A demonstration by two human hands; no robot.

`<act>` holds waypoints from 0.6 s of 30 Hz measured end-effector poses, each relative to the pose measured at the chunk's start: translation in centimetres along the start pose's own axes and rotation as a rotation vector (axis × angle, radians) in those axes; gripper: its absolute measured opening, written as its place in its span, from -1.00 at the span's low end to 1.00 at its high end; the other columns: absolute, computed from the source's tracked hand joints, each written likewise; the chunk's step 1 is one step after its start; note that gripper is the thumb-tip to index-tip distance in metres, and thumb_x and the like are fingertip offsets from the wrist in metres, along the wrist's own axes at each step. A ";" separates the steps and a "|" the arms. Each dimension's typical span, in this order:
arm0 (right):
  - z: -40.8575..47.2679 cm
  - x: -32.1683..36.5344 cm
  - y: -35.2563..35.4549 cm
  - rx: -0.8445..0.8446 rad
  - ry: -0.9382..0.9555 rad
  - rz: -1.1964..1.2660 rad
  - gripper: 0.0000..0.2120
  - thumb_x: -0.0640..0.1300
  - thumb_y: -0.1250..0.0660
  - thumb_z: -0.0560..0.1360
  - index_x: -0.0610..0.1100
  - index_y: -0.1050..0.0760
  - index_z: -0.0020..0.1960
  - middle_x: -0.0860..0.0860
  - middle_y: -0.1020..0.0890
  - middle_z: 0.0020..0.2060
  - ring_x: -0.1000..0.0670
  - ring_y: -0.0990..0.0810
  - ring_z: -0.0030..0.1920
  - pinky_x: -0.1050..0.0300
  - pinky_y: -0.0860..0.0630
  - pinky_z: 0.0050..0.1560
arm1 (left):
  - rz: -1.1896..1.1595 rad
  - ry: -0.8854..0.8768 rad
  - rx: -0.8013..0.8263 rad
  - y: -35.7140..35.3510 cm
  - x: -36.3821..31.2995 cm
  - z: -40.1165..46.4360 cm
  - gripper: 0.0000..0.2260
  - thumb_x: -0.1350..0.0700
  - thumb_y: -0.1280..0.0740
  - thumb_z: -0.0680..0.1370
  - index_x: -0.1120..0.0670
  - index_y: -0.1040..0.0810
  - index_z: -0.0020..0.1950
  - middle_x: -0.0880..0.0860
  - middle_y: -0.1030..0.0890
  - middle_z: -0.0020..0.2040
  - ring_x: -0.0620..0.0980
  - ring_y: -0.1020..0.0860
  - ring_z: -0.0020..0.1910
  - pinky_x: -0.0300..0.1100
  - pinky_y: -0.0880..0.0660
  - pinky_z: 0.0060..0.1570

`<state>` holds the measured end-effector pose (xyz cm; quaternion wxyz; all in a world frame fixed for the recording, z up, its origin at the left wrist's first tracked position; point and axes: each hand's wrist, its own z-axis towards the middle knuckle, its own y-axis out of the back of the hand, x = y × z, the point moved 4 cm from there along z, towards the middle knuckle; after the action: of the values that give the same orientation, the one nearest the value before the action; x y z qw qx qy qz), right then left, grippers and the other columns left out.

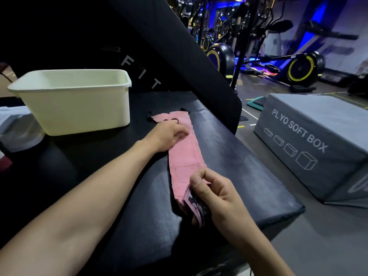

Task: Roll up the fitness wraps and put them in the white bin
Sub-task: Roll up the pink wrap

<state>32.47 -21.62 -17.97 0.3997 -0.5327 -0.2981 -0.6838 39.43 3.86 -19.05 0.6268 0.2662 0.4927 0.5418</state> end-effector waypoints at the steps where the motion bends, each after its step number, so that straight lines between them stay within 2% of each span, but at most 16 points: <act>1: 0.0 0.0 0.1 -0.006 0.000 0.007 -0.80 -0.07 -0.28 0.60 -0.15 -0.44 -0.15 0.11 -0.48 -0.38 0.17 -0.38 -0.37 0.31 -0.33 -0.34 | 0.023 0.000 0.013 0.0 -0.2 0.4 -0.80 0.05 -0.33 0.67 -0.01 -0.68 0.24 0.08 -0.61 0.05 0.10 -0.55 0.04 -0.04 -0.47 0.09; 3: 0.0 -0.1 0.2 -0.013 -0.005 0.029 -0.80 -0.07 -0.28 0.61 -0.14 -0.44 -0.15 0.10 -0.47 -0.38 0.17 -0.37 -0.38 0.30 -0.32 -0.36 | 0.100 0.000 0.032 0.0 -0.7 1.3 -0.74 0.00 -0.26 0.69 -0.06 -0.61 0.35 0.07 -0.61 0.16 0.13 -0.54 0.15 -0.02 -0.45 0.12; 5: -0.1 -0.1 0.2 -0.016 -0.006 0.029 -0.80 -0.05 -0.29 0.61 -0.09 -0.46 -0.17 0.06 -0.46 -0.38 0.13 -0.36 -0.39 0.20 -0.32 -0.35 | 0.230 0.030 0.056 -0.2 -1.1 2.0 -0.68 0.02 -0.19 0.71 -0.09 -0.52 0.45 0.06 -0.58 0.26 0.16 -0.54 0.23 0.04 -0.46 0.14; 9: -0.4 0.2 1.0 -0.061 0.019 -0.039 -0.80 -0.01 -0.30 0.59 0.00 -0.49 -0.20 0.08 -0.46 -0.40 0.11 -0.35 -0.38 0.20 -0.29 -0.35 | 0.389 0.125 0.009 -0.9 -1.6 2.7 -0.65 0.16 -0.14 0.67 0.00 -0.46 0.44 0.11 -0.57 0.27 0.25 -0.57 0.17 0.11 -0.48 0.11; 11: -0.5 0.2 1.6 -0.089 0.029 -0.060 -0.79 -0.01 -0.29 0.59 0.00 -0.49 -0.21 0.05 -0.46 -0.40 0.07 -0.34 -0.37 0.17 -0.27 -0.36 | 0.239 0.173 -0.004 -1.4 -1.0 3.1 -0.67 0.19 -0.20 0.65 0.01 -0.51 0.40 0.08 -0.58 0.28 0.20 -0.56 0.23 0.07 -0.48 0.22; 13: -0.7 0.1 2.3 -0.113 0.036 -0.070 -0.76 0.00 -0.30 0.61 0.00 -0.48 -0.23 0.03 -0.44 -0.40 0.05 -0.33 -0.38 0.17 -0.24 -0.37 | -0.077 0.211 -0.015 -1.2 -0.3 2.7 -0.71 0.11 -0.27 0.67 -0.01 -0.55 0.39 -0.01 -0.58 0.33 0.02 -0.52 0.33 -0.13 -0.39 0.36; 14: -0.7 0.2 2.6 -0.130 0.047 -0.077 -0.74 -0.01 -0.30 0.62 -0.01 -0.47 -0.23 0.03 -0.44 -0.41 0.07 -0.33 -0.39 0.22 -0.24 -0.39 | -0.210 0.208 -0.001 -0.8 -0.3 2.4 -0.70 0.09 -0.30 0.66 -0.02 -0.54 0.41 -0.07 -0.56 0.35 -0.07 -0.49 0.34 -0.24 -0.35 0.36; 16: -0.8 0.4 3.7 -0.166 0.073 -0.126 -0.72 -0.02 -0.31 0.62 -0.09 -0.45 -0.23 0.06 -0.44 -0.42 0.13 -0.34 -0.41 0.30 -0.27 -0.40 | -0.394 0.165 0.078 -0.1 -0.2 1.9 -0.65 0.12 -0.38 0.63 -0.04 -0.53 0.42 -0.18 -0.53 0.29 -0.26 -0.49 0.24 -0.45 -0.32 0.23; 18: -1.0 0.6 5.0 -0.195 0.096 -0.236 -0.68 0.04 -0.32 0.63 -0.13 -0.44 -0.20 0.08 -0.43 -0.43 0.14 -0.34 -0.42 0.30 -0.27 -0.39 | -0.438 0.092 0.134 0.2 -0.3 1.4 -0.68 0.20 -0.46 0.57 -0.04 -0.61 0.30 -0.23 -0.59 0.19 -0.38 -0.54 0.14 -0.47 -0.40 0.18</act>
<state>36.28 -25.07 -17.74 0.2766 -0.4968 -0.2714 -0.7765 40.58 3.95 -18.27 0.6872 0.1689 0.6016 0.3704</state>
